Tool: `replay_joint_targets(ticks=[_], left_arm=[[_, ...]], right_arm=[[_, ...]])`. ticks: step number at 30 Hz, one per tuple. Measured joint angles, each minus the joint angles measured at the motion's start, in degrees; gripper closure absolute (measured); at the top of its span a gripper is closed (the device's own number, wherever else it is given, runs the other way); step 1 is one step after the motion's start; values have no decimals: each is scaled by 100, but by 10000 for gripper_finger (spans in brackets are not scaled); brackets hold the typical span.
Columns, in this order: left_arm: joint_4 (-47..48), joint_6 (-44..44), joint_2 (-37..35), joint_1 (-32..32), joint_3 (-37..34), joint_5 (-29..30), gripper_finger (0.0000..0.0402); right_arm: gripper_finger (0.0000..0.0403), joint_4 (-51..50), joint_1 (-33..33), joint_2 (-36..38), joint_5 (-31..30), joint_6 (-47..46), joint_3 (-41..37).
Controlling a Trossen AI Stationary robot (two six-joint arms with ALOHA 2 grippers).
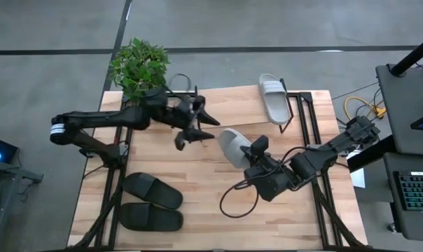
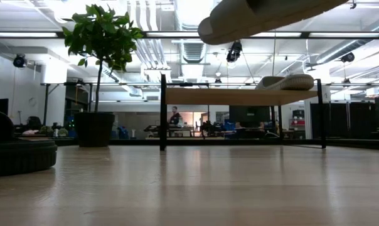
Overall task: Pick and place slides into the shelf
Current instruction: Put the gray slide on the shelf
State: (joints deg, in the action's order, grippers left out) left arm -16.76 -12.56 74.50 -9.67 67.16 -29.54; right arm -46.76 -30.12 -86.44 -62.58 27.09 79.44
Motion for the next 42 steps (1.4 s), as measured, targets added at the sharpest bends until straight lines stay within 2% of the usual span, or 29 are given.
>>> replay_joint_targets(ticks=[6, 12, 19, 25, 30, 34, 39, 42], left_arm=[[418, 291, -470, 7, -110, -2, 187], [374, 299, -714, 13, -286, -4, 187], [383, 274, -734, 13, -603, 77, 187], [368, 262, -721, 18, -761, 279, 187], [332, 295, -800, 37, -778, 372, 187], [329, 795, -966, 141, -781, 418, 187], [260, 1279, -1202, 488, -840, 637, 187], [223, 1441, -1316, 693, -899, 828, 187]], right_arm=[[394, -67, 81, 240, -28, -922, 0], [394, -111, 382, 681, -64, -2119, -123], [394, -90, 871, 1112, -805, -3007, -363], [394, -85, 1295, 1284, -960, -3788, -477], [394, -83, 1558, 1245, -959, -3960, -502], [394, -62, 1778, 1238, -866, -4084, -616], [394, -11, 1979, 1379, -794, -4355, -1034], [394, 494, 2008, 1614, -796, -4328, -1434]])
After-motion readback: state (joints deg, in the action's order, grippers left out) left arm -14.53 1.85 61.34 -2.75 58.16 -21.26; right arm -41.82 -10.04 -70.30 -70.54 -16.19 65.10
